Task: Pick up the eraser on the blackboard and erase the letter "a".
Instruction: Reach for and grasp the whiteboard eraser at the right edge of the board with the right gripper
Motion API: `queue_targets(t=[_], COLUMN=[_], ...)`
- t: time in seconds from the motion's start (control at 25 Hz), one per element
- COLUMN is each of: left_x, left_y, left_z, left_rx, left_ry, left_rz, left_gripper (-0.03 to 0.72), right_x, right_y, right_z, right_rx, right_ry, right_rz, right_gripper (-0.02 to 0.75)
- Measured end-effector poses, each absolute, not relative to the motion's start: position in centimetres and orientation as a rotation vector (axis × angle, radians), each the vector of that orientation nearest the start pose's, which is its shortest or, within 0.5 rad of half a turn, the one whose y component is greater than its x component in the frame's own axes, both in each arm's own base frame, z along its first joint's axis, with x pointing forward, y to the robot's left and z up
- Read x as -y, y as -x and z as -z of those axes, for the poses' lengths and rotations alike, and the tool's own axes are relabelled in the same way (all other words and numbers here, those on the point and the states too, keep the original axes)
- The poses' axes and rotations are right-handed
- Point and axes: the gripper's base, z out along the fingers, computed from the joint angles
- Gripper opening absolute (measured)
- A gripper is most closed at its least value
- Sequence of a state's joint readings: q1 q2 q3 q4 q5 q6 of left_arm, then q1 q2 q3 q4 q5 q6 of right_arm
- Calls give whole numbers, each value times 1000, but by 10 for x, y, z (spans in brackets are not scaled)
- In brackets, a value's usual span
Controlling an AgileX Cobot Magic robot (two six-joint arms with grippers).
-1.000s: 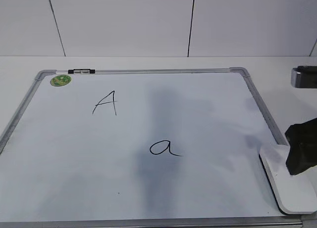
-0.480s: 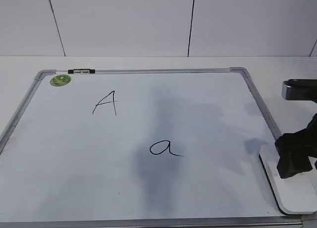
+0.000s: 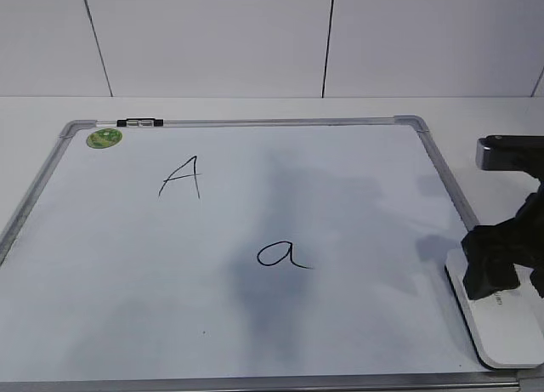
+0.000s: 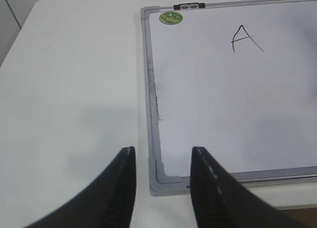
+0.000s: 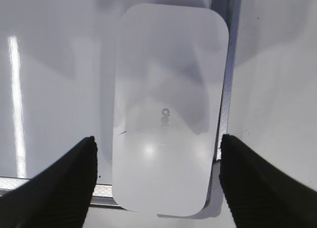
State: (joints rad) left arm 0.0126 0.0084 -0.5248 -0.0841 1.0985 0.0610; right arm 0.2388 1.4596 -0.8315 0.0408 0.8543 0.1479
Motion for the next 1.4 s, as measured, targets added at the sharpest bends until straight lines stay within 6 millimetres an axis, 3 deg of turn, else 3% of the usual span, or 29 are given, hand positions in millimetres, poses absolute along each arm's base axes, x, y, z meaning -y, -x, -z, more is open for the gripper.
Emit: queue_targets(t=[0.2,1.4], left_x=[7,7], left_y=[8,8], left_z=[-281,-281], left_rx=[-2062,-2062], left_ry=[-57,-57], left_rz=[56,56], left_gripper=[263,263], right_x=[-63,-65], right_y=[-243,-258], right_z=[-203,-169], right_rx=[-2994,-3049], right_ry=[90,26], right_rz=[-103,-66], right_gripper=[675,673])
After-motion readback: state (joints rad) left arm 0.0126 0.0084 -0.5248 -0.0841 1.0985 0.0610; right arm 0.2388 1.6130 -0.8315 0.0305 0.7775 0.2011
